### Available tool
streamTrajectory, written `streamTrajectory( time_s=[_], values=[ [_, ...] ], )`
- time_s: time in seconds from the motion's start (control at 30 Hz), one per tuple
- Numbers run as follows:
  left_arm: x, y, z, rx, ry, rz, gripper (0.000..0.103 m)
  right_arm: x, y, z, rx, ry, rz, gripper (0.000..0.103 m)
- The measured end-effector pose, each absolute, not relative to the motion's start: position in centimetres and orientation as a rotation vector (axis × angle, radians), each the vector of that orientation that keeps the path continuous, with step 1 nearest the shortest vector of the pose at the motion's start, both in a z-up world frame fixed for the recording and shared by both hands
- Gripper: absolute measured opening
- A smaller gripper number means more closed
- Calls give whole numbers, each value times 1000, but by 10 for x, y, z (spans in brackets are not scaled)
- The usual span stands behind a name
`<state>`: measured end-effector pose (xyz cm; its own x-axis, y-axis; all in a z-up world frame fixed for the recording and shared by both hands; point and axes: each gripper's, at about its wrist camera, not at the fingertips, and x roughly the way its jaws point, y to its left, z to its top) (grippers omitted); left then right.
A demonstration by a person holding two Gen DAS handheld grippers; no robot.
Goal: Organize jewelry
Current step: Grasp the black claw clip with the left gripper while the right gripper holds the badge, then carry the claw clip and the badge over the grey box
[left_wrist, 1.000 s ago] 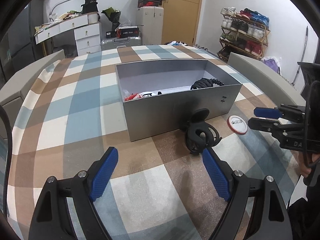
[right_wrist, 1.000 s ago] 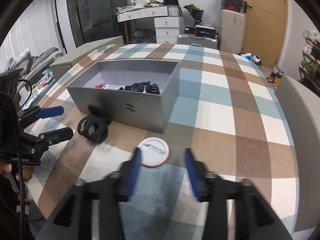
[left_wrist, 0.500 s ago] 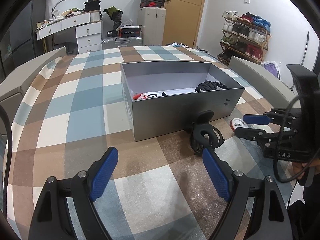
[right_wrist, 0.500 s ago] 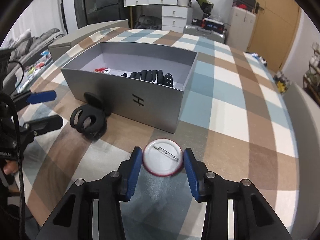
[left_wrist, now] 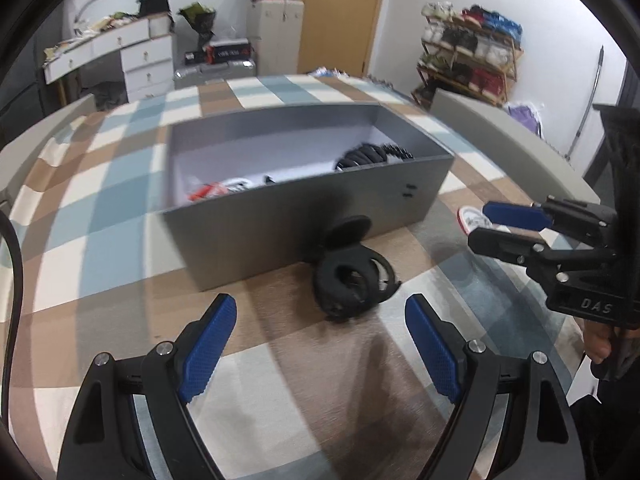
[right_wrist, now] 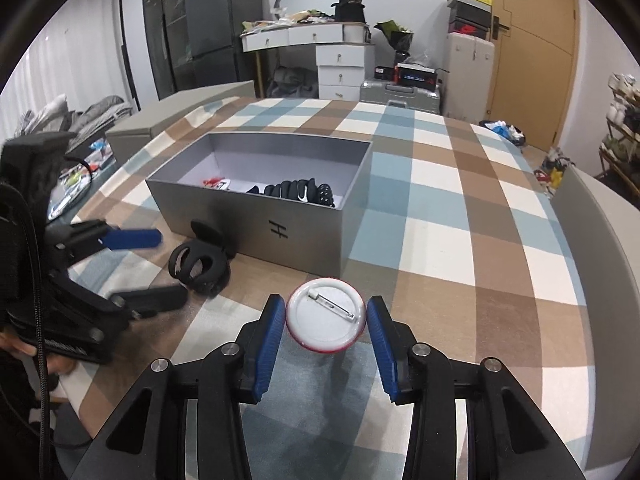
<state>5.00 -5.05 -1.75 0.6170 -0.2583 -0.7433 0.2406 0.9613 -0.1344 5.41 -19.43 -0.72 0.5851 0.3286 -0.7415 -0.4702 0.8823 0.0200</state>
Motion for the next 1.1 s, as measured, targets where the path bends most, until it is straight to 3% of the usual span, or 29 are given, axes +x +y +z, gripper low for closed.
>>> streamTrajectory(
  time_s=[0.1,0.27,0.33,0.37,0.7,1.1],
  values=[
    [53,-56,-19,-24,885,-309,83,54,-195,-6,-174,825,471,41],
    [55,-57,-17,-62,892,-350,69,52,-192,-6,-180,821,488,41],
    [56,-58,-17,-58,891,-344,48,51,-191,-5,-182,820,490,41],
    [55,-59,-17,-54,891,-350,43,51,-190,-5,-182,819,492,41],
    [39,-56,-13,-29,845,-345,43,47,-189,-1,-174,795,508,41],
    [29,-42,33,22,644,-245,43,41,-186,40,-102,650,532,41]
  ],
)
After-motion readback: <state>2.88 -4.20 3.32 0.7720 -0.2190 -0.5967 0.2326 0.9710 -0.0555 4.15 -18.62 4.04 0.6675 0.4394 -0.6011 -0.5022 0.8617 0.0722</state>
